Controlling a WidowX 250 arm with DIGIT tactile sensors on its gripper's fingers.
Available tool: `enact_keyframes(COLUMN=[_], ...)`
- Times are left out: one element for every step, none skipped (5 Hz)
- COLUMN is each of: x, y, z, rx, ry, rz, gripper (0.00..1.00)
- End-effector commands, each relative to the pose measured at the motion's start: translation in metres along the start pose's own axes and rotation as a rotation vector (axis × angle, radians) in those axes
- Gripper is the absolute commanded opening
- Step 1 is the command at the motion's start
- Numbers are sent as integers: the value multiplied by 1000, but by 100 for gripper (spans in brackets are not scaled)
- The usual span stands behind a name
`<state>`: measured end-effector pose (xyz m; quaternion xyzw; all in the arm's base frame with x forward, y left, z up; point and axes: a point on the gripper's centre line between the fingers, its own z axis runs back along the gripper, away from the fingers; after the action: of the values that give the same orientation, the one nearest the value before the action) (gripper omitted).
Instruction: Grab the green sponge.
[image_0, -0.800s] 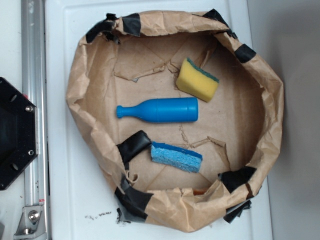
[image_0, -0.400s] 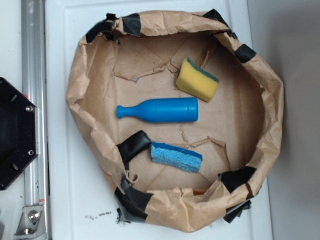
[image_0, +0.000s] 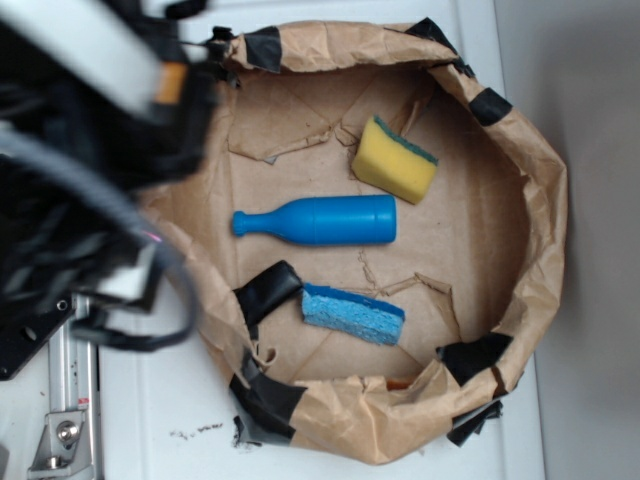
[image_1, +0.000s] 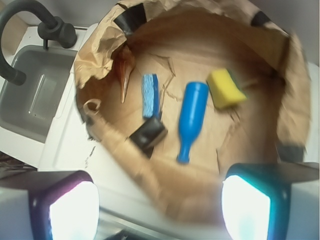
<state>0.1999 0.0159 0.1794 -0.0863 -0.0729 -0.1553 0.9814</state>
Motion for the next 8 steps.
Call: enact_keyframes(x=[32, 40, 45, 52, 61, 66, 66, 61], y=[44, 57, 75, 88, 98, 105, 109, 103], z=[-73, -100, -104, -100, -94, -111, -132, -142], rx=[-20, 48, 82, 96, 89, 107, 155, 178], ry=[83, 114, 115, 90, 59, 77, 130, 129], rz=[37, 99, 155, 194, 216, 231, 222, 222], gripper=[100, 100, 100, 100, 100, 100, 100, 0])
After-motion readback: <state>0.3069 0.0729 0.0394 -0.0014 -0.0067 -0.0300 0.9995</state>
